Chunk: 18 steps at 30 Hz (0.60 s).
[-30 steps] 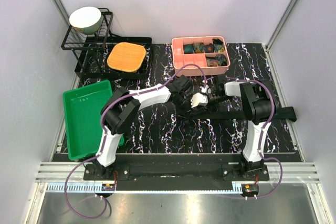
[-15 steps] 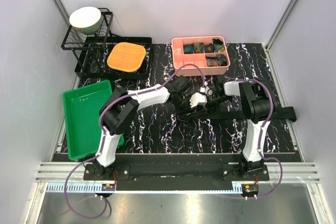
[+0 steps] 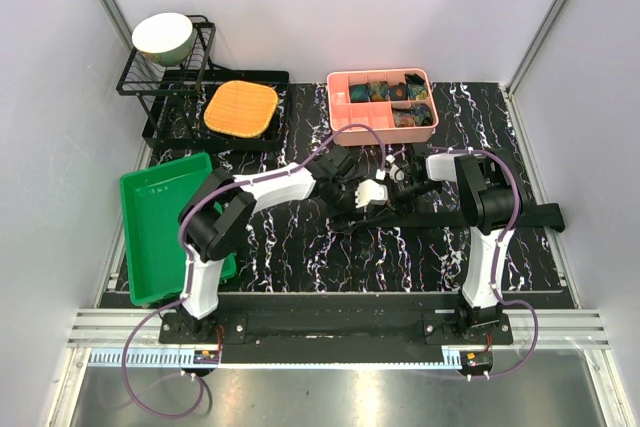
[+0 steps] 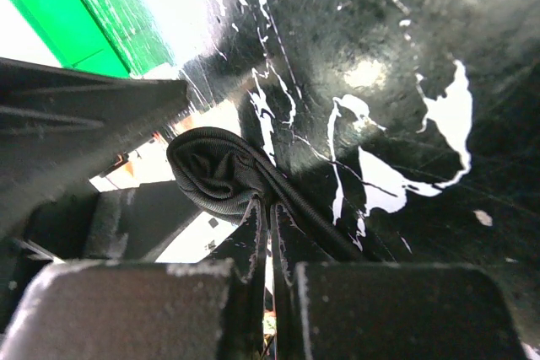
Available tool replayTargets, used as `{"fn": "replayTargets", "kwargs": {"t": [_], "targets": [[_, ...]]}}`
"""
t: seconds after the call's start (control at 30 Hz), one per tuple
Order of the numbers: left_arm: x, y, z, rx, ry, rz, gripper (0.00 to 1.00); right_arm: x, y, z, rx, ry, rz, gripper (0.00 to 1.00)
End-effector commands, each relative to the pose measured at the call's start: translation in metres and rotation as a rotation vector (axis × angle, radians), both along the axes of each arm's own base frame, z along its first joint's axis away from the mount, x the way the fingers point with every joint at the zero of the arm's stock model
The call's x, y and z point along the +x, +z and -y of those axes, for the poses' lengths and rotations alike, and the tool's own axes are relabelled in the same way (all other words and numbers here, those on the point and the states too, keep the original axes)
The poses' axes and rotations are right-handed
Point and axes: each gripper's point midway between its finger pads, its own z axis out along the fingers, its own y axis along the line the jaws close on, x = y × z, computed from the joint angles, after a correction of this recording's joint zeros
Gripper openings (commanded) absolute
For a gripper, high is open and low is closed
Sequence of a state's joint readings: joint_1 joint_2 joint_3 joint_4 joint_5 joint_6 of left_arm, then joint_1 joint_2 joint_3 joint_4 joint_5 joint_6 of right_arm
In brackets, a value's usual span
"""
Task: Roll the ties
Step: Roll the tie at the center of the board.
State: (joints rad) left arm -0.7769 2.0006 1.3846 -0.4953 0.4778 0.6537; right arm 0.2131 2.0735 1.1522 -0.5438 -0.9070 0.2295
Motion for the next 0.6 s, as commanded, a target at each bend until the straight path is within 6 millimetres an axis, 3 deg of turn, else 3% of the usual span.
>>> {"fn": "replayTargets", "kwargs": {"t": [0.0, 0.17, 0.3, 0.4, 0.43, 0.57], "targets": [[0.002, 0.003, 0.013, -0.009, -0.059, 0.055, 0.78, 0.005, -0.026, 0.015, -0.121, 0.016, 0.042, 0.00], [0.011, -0.006, 0.019, 0.016, -0.025, 0.062, 0.73, 0.004, -0.026, 0.014, -0.114, 0.020, 0.041, 0.00], [0.014, -0.013, 0.018, 0.039, -0.014, 0.062, 0.63, 0.003, -0.026, 0.014, -0.105, 0.023, 0.038, 0.00], [0.010, -0.017, 0.013, 0.055, -0.022, 0.054, 0.47, 0.002, -0.024, 0.012, -0.091, 0.023, 0.036, 0.00], [0.008, -0.017, 0.011, 0.059, -0.028, 0.051, 0.38, 0.003, -0.022, 0.012, -0.086, 0.021, 0.038, 0.00], [-0.003, -0.020, 0.000, 0.081, -0.056, 0.040, 0.21, 0.002, -0.016, 0.007, -0.050, 0.027, 0.036, 0.00]]}}
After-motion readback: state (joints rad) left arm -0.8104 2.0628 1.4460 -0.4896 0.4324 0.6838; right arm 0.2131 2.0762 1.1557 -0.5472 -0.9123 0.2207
